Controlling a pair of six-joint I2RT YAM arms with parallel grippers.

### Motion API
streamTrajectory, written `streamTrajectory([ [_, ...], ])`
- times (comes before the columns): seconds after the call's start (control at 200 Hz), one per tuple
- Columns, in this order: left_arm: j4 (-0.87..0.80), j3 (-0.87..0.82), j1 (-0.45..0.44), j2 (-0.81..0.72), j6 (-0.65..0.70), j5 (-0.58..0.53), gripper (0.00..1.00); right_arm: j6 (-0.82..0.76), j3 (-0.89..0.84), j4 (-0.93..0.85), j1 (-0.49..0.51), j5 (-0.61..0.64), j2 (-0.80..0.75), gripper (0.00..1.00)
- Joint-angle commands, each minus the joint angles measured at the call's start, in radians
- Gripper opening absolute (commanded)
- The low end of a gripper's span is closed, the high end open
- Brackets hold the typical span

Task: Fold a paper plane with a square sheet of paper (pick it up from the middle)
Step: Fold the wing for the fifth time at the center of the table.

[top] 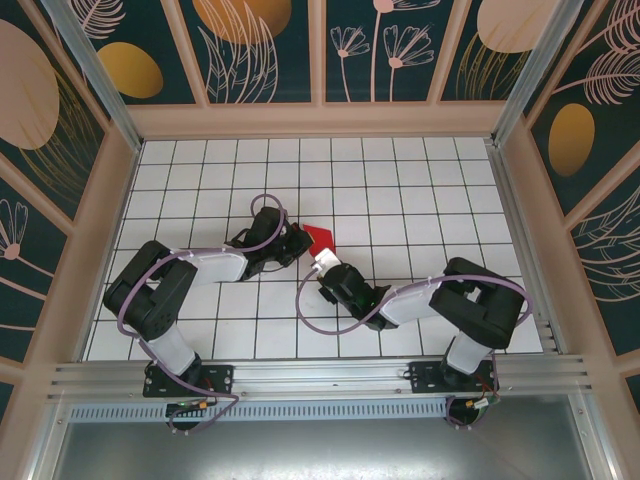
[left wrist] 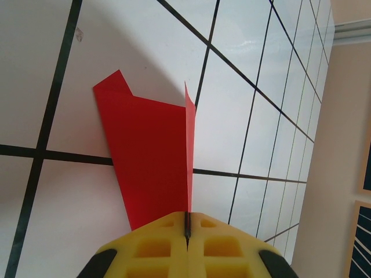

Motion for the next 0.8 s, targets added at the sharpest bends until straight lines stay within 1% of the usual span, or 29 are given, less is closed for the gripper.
streamTrajectory([
  [0.0,-0.021,0.027,0.000,0.011,-0.012,0.018,0.04,0.002,0.017,0.042,0.008,-0.012,0.014,0.24],
  [0.035,-0.020,0.027,0.000,0.011,-0.012,0.018,0.04,0.004,0.018,0.039,0.008,-0.007,0.017,0.22],
  [0.07,-0.022,0.026,0.001,0.011,-0.012,0.017,0.05,0.007,0.020,0.034,0.007,0.000,0.020,0.16],
  [0.16,-0.033,0.026,0.001,0.004,-0.008,0.005,0.09,0.011,0.016,0.032,0.007,0.003,0.020,0.11],
  [0.23,-0.053,0.027,0.000,-0.010,-0.002,-0.014,0.14,0.012,0.011,0.037,0.005,-0.007,0.015,0.07],
  [0.345,-0.097,0.026,0.000,-0.044,0.001,-0.063,0.26,0.018,0.008,0.038,0.001,-0.024,0.013,0.02],
  [0.375,-0.109,0.026,0.000,-0.055,0.003,-0.074,0.33,0.021,0.006,0.038,-0.002,-0.033,0.011,0.01],
  [0.395,-0.119,0.026,0.000,-0.065,0.006,-0.083,0.36,0.023,0.006,0.037,-0.004,-0.045,0.010,0.00],
  [0.465,-0.165,0.025,0.000,-0.102,0.011,-0.134,0.40,0.038,0.003,0.040,-0.017,-0.086,-0.001,0.00],
  [0.54,-0.226,0.017,0.000,-0.153,0.013,-0.213,0.63,0.059,-0.010,0.055,-0.039,-0.152,-0.020,0.00],
  [0.625,-0.280,0.002,0.001,-0.214,0.016,-0.288,0.67,0.090,-0.024,0.072,-0.075,-0.246,-0.043,0.00],
  [0.71,-0.309,-0.018,0.000,-0.264,0.013,-0.336,0.76,0.120,-0.040,0.091,-0.111,-0.331,-0.066,0.00],
  [0.796,-0.313,-0.034,0.000,-0.293,0.018,-0.352,0.77,0.162,-0.061,0.119,-0.145,-0.403,-0.080,0.00],
])
